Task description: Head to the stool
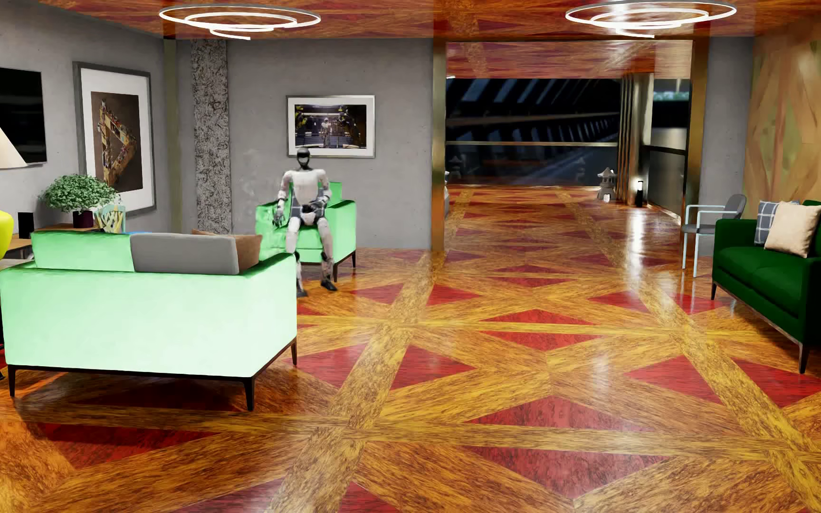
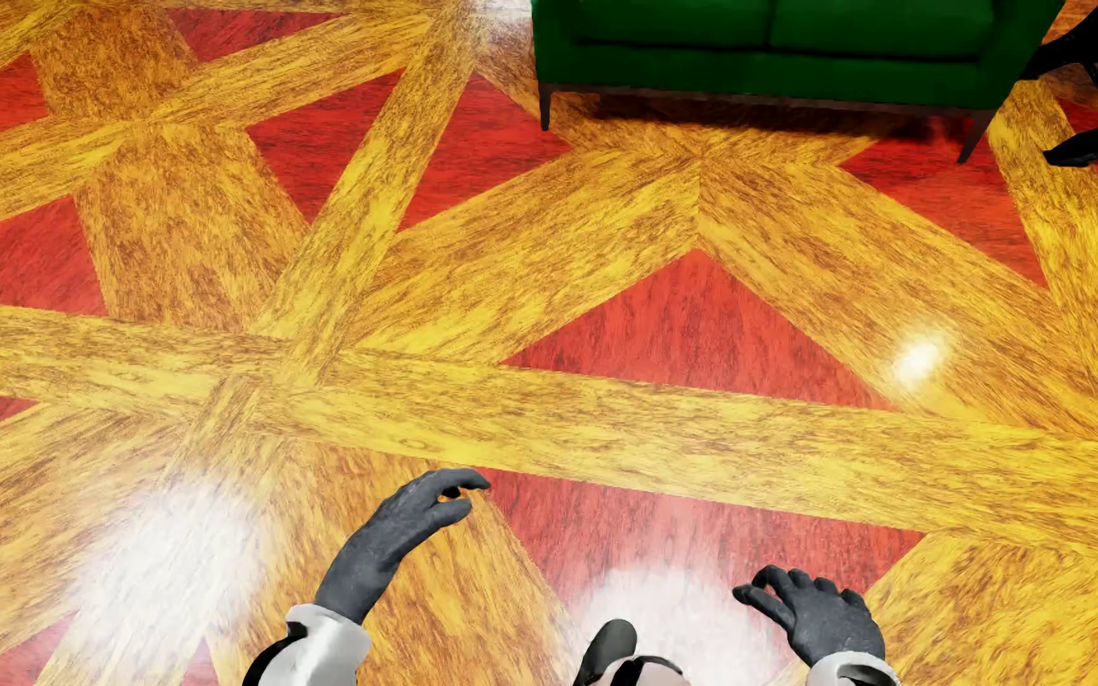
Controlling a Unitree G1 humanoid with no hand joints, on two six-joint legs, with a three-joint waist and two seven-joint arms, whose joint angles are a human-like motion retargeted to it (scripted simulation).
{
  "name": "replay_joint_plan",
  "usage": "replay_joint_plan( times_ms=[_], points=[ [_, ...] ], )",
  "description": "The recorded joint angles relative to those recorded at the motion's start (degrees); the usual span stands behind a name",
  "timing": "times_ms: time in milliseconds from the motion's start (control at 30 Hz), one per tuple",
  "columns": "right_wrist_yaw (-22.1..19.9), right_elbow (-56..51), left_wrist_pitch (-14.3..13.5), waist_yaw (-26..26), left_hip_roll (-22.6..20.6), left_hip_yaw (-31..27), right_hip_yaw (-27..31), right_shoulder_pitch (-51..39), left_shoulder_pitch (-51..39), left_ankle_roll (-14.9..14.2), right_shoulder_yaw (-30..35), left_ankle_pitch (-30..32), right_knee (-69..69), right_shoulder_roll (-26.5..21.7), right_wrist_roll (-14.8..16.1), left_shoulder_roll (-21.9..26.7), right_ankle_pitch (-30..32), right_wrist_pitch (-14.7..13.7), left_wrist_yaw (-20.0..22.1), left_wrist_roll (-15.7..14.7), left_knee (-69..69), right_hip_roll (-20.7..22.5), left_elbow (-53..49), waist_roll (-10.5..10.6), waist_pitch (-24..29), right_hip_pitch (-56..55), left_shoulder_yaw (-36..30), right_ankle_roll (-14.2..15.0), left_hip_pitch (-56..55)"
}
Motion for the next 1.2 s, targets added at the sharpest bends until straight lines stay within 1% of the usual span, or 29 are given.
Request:
replay_joint_plan(
  times_ms=[33, 67, 100, 133, 167, 200, 233, 267, 333, 367, 400, 500, 533, 567, 600, 667, 733, 767, 800, 833, 867, 900, 933, 967, 1000, 1033, 1067, 1100, 1200],
  points=[
    [-0.21, -1.61, 0.48, -0.72, 1.37, 0.34, -3.02, 2.73, -0.38, -0.04, -3.72, 1.47, -2.74, 1.98, 1.29, 0.6, 2.19, -0.04, 0.69, 2.97, 3.23, 2.17, 1.22, -0.15, -0.23, 3.08, 0.06, -10.86, 1.84],
    [-0.67, -2.84, 0.64, -1.33, 5.33, -2.28, -1.91, 5.49, 0.2, -0.8, -7.0, 6.7, -1.5, 4.51, 2.92, 0.92, 0.02, -0.3, 1.19, 6.33, 12.37, 3.93, 2.1, 0.03, -0.14, 5.4, 0.88, -11.92, 1.04],
    [-0.87, -3.06, 1.67, -1.47, 9.63, -7.57, -0.47, 6.87, 0.85, 4.45, -9.24, 13.59, 0.93, 6.86, 3.46, 0.47, -3.04, -0.34, 1.92, 9.68, 24.74, 6.0, 3.08, 0.54, 0.32, 7.34, 1.92, -11.97, -2.54],
    [-0.75, -2.44, 2.76, -1.32, 13.72, -10.28, 0.92, 7.09, 2.26, 11.14, -10.46, 18.44, 3.39, 8.22, 2.29, -1.25, -5.8, -0.26, 2.62, 12.6, 36.3, 8.04, 4.23, 1.35, 0.92, 8.75, 3.65, -11.97, -7.19],
    [-0.15, -1.12, 3.3, -0.69, 15.29, -13.13, 2.8, 6.12, 4.36, 9.17, -11.09, 18.92, 4.71, 8.98, -0.91, -3.92, -7.63, -0.68, 3.18, 14.59, 44.59, 10.24, 5.32, 2.2, 1.43, 9.96, 5.67, -11.99, -11.97],
    [0.75, 0.01, 3.32, 0.26, 12.88, -17.6, 5.53, 4.5, 6.15, 7.25, -10.59, 16.56, 4.21, 9.26, -4.57, -6.47, -8.33, -1.46, 3.4, 15.09, 49.71, 12.6, 6.3, 2.73, 1.79, 11.6, 7.71, -11.9, -17.83],
    [1.51, 0.86, 2.97, 1.04, 10.57, -20.52, 9.05, 2.92, 8.34, 3.85, -9.56, 15.46, 2.3, 9.47, -6.86, -8.08, -8.25, -3.1, 3.33, 14.1, 51.49, 14.92, 6.57, 2.91, 1.92, 13.67, 9.71, -11.35, -22.72],
    [2.27, 1.67, 2.98, 1.62, 10.6, -20.7, 12.96, 0.76, 10.07, 1.02, -7.54, 12.66, 0.15, 10.07, -6.96, -9.01, -8.05, -4.16, 2.71, 12.29, 50.08, 17.07, 6.98, 3.0, 1.88, 15.87, 11.64, -10.49, -26.04],
    [3.62, 3.01, 3.57, 2.82, 12.79, -18.88, 20.75, -2.74, 12.79, 2.24, -3.02, 7.77, -2.7, 11.7, -2.96, -8.9, -8.86, -5.69, 0.97, 9.68, 40.61, 20.06, 8.18, 3.28, 1.72, 20.04, 14.88, -8.52, -30.41],
    [3.78, 4.83, 4.83, 3.39, 13.26, -19.23, 24.54, -4.79, 13.68, 2.89, -0.51, 6.22, -3.07, 12.72, -0.89, -8.4, -10.02, -6.1, 0.39, 10.11, 33.54, 21.15, 7.82, 3.48, 1.63, 21.61, 16.02, -7.49, -32.07],
    [4.06, 6.11, 5.79, 3.93, 12.35, -22.76, 28.49, -6.54, 14.29, 2.76, 1.57, 6.42, -3.02, 13.4, 0.74, -7.85, -11.24, -6.2, 0.43, 10.8, 25.99, 22.19, 7.92, 3.7, 1.57, 22.88, 17.35, -6.4, -33.69],
    [2.24, 9.39, 7.96, 4.6, 6.59, -43.35, 39.58, -8.83, 14.46, 0.59, 5.25, 17.77, -3.29, 14.4, 2.85, -8.11, -14.02, -3.86, 1.63, 10.5, 2.46, 23.68, 11.27, 4.62, 1.2, 26.34, 21.24, -2.99, -32.99],
    [1.46, 11.05, 8.44, 4.19, 4.89, -46.79, 42.66, -8.67, 14.2, 0.03, 5.79, 20.52, -2.91, 14.26, 3.43, -8.43, -14.76, -2.44, 2.02, 9.97, -2.58, 23.32, 13.13, 4.91, 1.07, 27.1, 22.06, -1.94, -31.37],
    [0.87, 13.02, 8.79, 3.48, 4.44, -44.97, 45.2, -8.22, 13.77, -0.01, 5.85, 19.48, -2.16, 13.79, 4.18, -8.63, -15.65, -0.85, 2.2, 9.43, -2.19, 22.4, 14.98, 5.16, 1.01, 27.53, 22.37, -0.8, -30.53],
    [-0.12, 15.83, 9.13, 2.88, 5.34, -40.74, 47.06, -7.65, 13.91, -0.13, 5.68, 13.3, -0.37, 13.79, 5.09, -8.42, -16.88, 0.93, 2.07, 9.07, 0.42, 21.62, 15.91, 5.47, 0.99, 27.37, 22.2, 0.45, -29.8],
    [-1.14, 19.94, 10.64, 2.29, 4.65, -34.0, 50.27, -5.46, 10.89, 1.93, 2.54, 7.25, 2.82, 12.1, 8.08, -7.68, -16.2, 4.13, 1.97, 7.54, 1.98, 18.99, 20.22, 5.77, 1.04, 26.5, 20.53, 2.36, -27.22],
    [-3.98, 26.05, 14.11, 2.02, 2.6, -27.45, 52.62, -4.65, 7.2, 3.94, -2.27, 4.91, 10.38, 11.66, 12.91, -7.06, -11.45, 8.09, 1.59, 4.61, 0.58, 16.69, 25.96, 4.99, 1.28, 22.21, 18.44, 4.88, -23.63],
    [-5.78, 29.35, 15.42, 2.03, 1.49, -24.21, 52.71, -4.63, 5.02, 4.9, -4.05, 4.01, 15.67, 11.83, 15.57, -6.12, -6.91, 10.31, 0.88, 3.68, 0.13, 15.79, 29.49, 4.38, 1.42, 18.81, 17.46, 7.45, -21.96],
    [-6.6, 32.41, 16.4, 2.17, 0.55, -21.0, 51.31, -4.84, 3.01, 5.81, -4.61, 3.08, 21.67, 11.61, 17.65, -4.81, -2.47, 11.83, 0.12, 3.55, -0.47, 14.76, 32.59, 3.76, 1.6, 14.63, 16.1, 10.01, -20.34],
    [-6.2, 34.93, 17.23, 2.33, -0.35, -17.79, 46.66, -4.99, 1.3, 6.66, -3.59, 2.32, 27.88, 10.99, 18.82, -3.54, 0.14, 12.32, -0.53, 3.77, -1.13, 11.69, 35.23, 3.1, 1.84, 9.76, 14.89, 12.04, -18.68],
    [-4.98, 36.77, 18.13, 2.22, -1.26, -15.04, 40.55, -4.87, -0.09, 7.42, -1.59, 1.5, 32.06, 10.11, 19.3, -2.73, -0.55, 11.84, -0.98, 3.83, -1.38, 7.41, 37.61, 2.41, 2.01, 5.79, 14.31, 9.04, -17.42],
    [-3.54, 37.97, 19.21, 1.81, -2.13, -12.95, 33.69, -4.38, -1.28, 8.12, 0.37, 0.59, 33.47, 9.4, 19.61, -2.42, -3.07, 10.87, -1.12, 3.58, -1.24, 3.07, 39.89, 1.75, 2.05, 3.48, 14.54, 4.46, -16.59],
    [-2.1, 38.68, 20.55, 1.25, -2.81, -11.41, 26.72, -3.61, -2.37, 8.81, 1.8, -0.2, 32.06, 9.18, 20.0, -2.45, -5.35, 9.96, -0.82, 3.13, -1.21, 0.31, 42.07, 1.23, 1.9, 3.06, 15.42, 1.2, -15.93],
    [-0.58, 38.87, 21.75, 0.7, -3.25, -10.01, 20.48, -2.54, -2.9, 9.3, 2.76, -0.89, 28.13, 9.0, 20.38, -2.77, -6.77, 9.13, -0.27, 2.87, -1.33, -0.07, 43.73, 0.9, 1.66, 3.66, 16.94, -0.29, -15.21],
    [0.93, 38.73, 22.79, 0.28, -3.49, -8.5, 15.5, -1.68, -3.15, 9.54, 3.61, -1.59, 22.12, 8.92, 20.35, -3.31, -8.76, 8.69, 0.42, 2.76, -1.42, 1.59, 44.9, 0.73, 1.38, 5.02, 18.36, 0.36, -14.39],
    [2.27, 38.33, 23.23, 0.01, -3.63, -6.95, 11.94, -1.05, -3.06, 9.53, 4.27, -2.14, 14.8, 8.82, 19.99, -3.82, -7.63, 8.44, 0.89, 2.89, -1.74, 4.36, 45.52, 0.69, 1.08, 6.68, 19.23, 2.73, -13.3],
    [3.21, 37.78, 23.04, -0.01, -3.76, -5.41, 5.54, -0.58, -2.79, 9.38, 4.56, -2.47, 7.72, 9.02, 19.56, -3.96, -5.34, 8.33, 0.89, 3.36, -2.88, 5.63, 45.74, 0.65, 0.71, 9.93, 19.36, -5.53, -11.88],
    [3.54, 37.17, 22.45, 0.02, -3.86, -4.22, -0.16, -0.19, -2.51, 9.13, 4.39, -3.1, 2.38, 9.34, 19.18, -3.83, -7.85, 8.39, 0.36, 4.03, -3.63, 6.07, 45.79, 0.69, 0.33, 13.71, 18.94, -7.47, -10.61],
    [1.73, 36.24, 21.75, -0.38, -1.76, -3.85, 2.29, -0.92, -1.01, 7.96, 3.73, -4.55, -4.4, 10.71, 17.93, -4.51, -9.15, 8.62, -0.58, 4.18, 1.86, 9.79, 44.45, 1.56, 0.07, 18.58, 20.8, -6.83, -10.09]
  ],
)
